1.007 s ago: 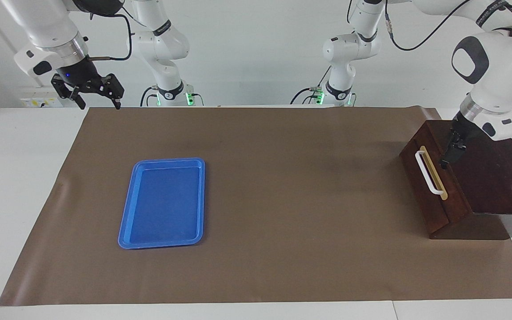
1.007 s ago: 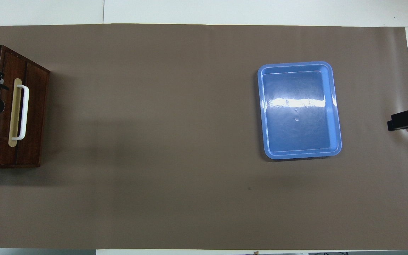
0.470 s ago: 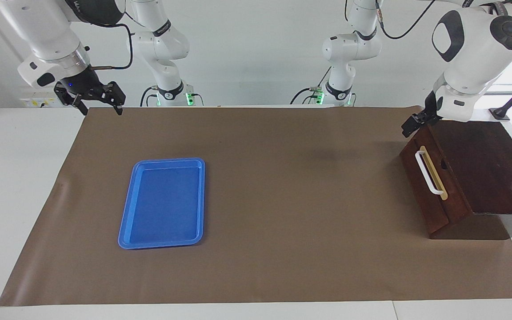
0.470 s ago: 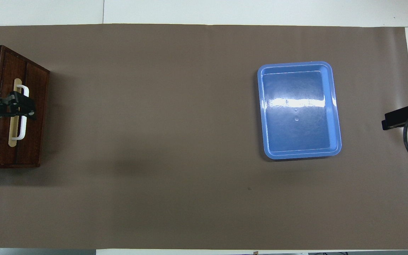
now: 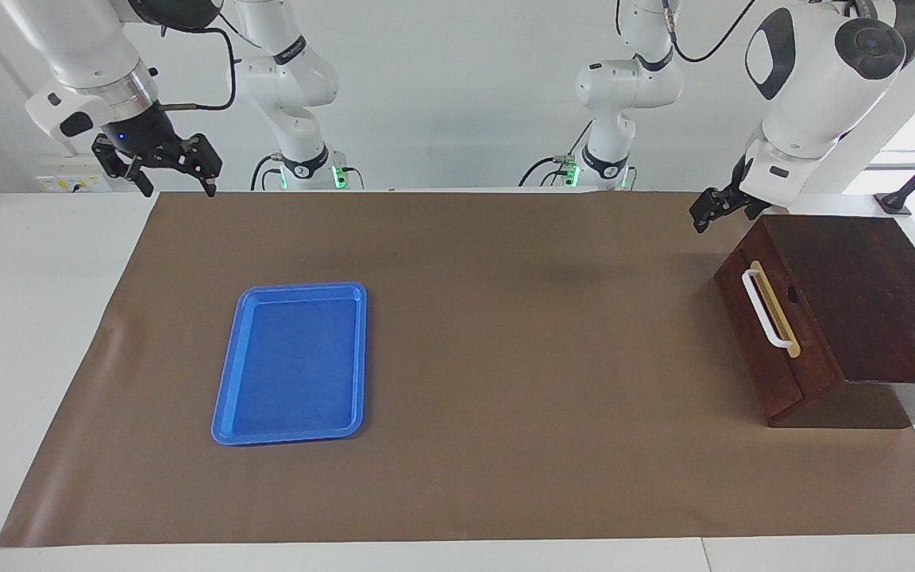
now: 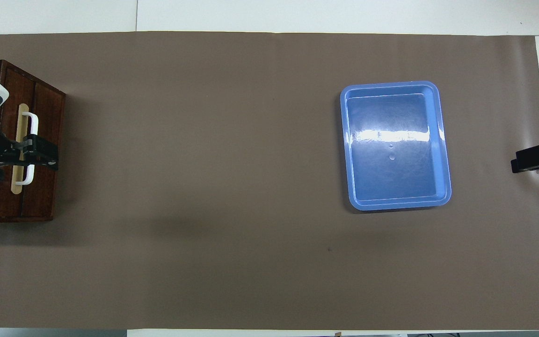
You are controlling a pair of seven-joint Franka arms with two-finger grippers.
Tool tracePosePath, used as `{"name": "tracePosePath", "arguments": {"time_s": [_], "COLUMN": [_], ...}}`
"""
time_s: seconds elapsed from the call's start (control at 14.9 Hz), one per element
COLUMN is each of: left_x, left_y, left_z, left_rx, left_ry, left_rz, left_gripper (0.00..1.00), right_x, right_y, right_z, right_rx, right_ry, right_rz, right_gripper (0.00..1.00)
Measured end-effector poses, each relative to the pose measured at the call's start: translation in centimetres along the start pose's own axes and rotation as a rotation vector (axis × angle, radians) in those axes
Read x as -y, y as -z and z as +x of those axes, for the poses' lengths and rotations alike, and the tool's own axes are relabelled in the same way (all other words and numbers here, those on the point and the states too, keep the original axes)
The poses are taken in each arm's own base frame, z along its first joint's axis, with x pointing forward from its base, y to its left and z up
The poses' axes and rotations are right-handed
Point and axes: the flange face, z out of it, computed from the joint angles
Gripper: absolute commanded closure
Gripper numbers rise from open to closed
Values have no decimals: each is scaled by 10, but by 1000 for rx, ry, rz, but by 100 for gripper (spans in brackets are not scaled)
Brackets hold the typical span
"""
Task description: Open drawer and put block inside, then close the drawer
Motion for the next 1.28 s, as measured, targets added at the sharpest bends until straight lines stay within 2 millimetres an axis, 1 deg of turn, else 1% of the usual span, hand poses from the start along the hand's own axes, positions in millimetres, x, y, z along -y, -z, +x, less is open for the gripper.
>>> {"name": "tracePosePath", "arguments": {"time_s": [0.13, 0.34, 0.67, 0.81, 1.28], "left_x": [7, 21, 23, 27, 60], "left_y": [4, 5, 5, 4, 3], "left_z": [-2, -1, -1, 0, 4], "left_rx": [-4, -5, -7, -7, -5], "left_ry": [-33, -34, -44, -40, -61], "left_rz": [-10, -19, -21, -22, -31], "left_gripper": [0, 0, 0, 0, 0], "right_x": [1, 1, 1, 1, 1], "right_y": [0, 0, 0, 0, 0], "right_z": [0, 0, 0, 0, 0], "right_rx": [1, 1, 1, 1, 1], "right_ry": [2, 2, 2, 2, 2], "right_rz": [0, 0, 0, 0, 0], "right_gripper": [0, 0, 0, 0, 0]}}
